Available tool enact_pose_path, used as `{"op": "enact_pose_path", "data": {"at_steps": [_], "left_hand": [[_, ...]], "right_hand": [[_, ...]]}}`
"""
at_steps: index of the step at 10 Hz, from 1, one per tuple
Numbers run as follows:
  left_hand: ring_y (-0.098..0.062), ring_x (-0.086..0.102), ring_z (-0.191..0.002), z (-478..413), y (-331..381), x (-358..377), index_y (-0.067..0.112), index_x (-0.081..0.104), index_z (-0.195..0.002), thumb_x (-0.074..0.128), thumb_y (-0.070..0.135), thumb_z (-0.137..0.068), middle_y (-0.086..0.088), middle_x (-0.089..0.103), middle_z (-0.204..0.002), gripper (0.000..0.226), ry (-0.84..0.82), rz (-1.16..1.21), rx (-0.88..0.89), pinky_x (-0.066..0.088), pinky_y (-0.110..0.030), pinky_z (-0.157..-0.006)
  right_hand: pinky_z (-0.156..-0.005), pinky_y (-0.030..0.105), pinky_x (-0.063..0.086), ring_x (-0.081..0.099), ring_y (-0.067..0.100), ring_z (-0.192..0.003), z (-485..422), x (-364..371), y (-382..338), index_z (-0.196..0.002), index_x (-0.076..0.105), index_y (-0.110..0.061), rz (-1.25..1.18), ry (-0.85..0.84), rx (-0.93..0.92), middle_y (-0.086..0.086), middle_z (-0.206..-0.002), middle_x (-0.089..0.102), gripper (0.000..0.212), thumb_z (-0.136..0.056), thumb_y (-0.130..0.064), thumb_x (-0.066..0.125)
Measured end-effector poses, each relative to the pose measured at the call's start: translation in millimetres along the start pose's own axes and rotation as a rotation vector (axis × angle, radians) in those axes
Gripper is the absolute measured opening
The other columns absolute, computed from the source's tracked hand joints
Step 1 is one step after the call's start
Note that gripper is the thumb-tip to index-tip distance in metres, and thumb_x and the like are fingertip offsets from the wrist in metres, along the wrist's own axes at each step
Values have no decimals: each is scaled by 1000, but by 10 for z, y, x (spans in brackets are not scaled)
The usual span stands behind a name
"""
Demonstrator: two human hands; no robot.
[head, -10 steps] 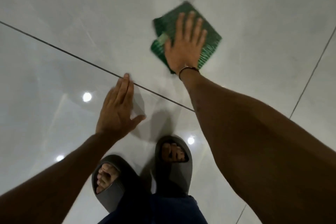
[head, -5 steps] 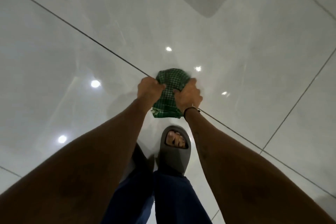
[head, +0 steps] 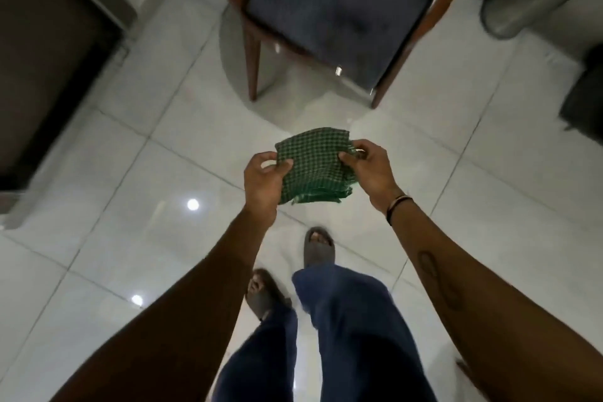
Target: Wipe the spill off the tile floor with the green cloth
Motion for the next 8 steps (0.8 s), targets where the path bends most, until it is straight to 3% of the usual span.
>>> {"op": "enact_pose_path", "data": {"at_steps": [1,2,3,4,5,6,7,8], "left_hand": [[-22,75,-103,185,1051,311,21,68,-122,76,6,-96,-6,76,-118,31,-31,45,85,64,-24,-68],[-21,74,-107,80,1834,650,16,67,-131,74,0,-96,-5,75,-121,40,-31,70,162,65,-27,-79],[-19,72,-106,-217,2364,1048,16,64,-131,70,-4,-97,-6,72,-124,40,-33,75,200,64,-24,-79],[-13,71,-97,-540,2678,1387,13,62,-135,69,-5,-99,0,71,-114,41,-20,30,207,61,-14,-66],[-5,68,-97,-952,2859,1688,10,62,-142,68,-4,-100,4,71,-120,44,-44,-136,208,55,-6,-58],[-11,68,-103,-1272,2939,1961,9,56,-153,67,2,-103,-8,64,-142,52,-111,-461,265,50,1,-61],[-35,50,-149,-1302,2846,2157,11,40,-165,59,10,-109,-11,47,-166,60,-246,-839,314,48,-32,-118],[-37,26,-164,-1208,2796,2222,12,29,-170,54,17,-111,-10,20,-180,64,-273,-1123,440,25,-50,-134]], "right_hand": [[-93,39,62,72,26,-102,-115,-425,-1191,-121,73,0,32,44,-130,16,-114,78,22,-100,-5,74],[-91,29,61,69,23,-105,-468,-733,-2095,-124,70,4,31,62,-201,12,-115,73,27,-100,-5,74],[-100,37,63,71,28,-110,-980,-887,-2681,-121,69,0,13,49,-202,16,-119,73,22,-101,-5,73],[-104,44,62,72,30,-107,-1450,-1048,-2744,-119,67,-6,-34,91,-114,21,-120,74,22,-99,-4,76],[-104,51,63,73,32,-105,-1769,-1079,-2455,-110,64,-8,-32,100,51,19,-113,73,19,-97,-6,78],[-106,54,61,73,40,-120,-1943,-1050,-2017,-117,65,0,-34,57,170,26,-130,72,24,-97,-6,78],[-102,41,60,71,35,-115,-1852,-1001,-1814,-129,65,1,177,10,155,21,-132,72,38,-96,-11,80],[-109,45,57,68,39,-128,-1708,-976,-1846,-141,62,-4,299,40,54,18,-140,71,48,-98,-18,79]]}}
Point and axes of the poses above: each hand's wrist, its own z-axis away from the middle knuckle, its own x-axis out of the palm, y = z × x, the point moved 10 cm from there along -z, towards the middle knuckle
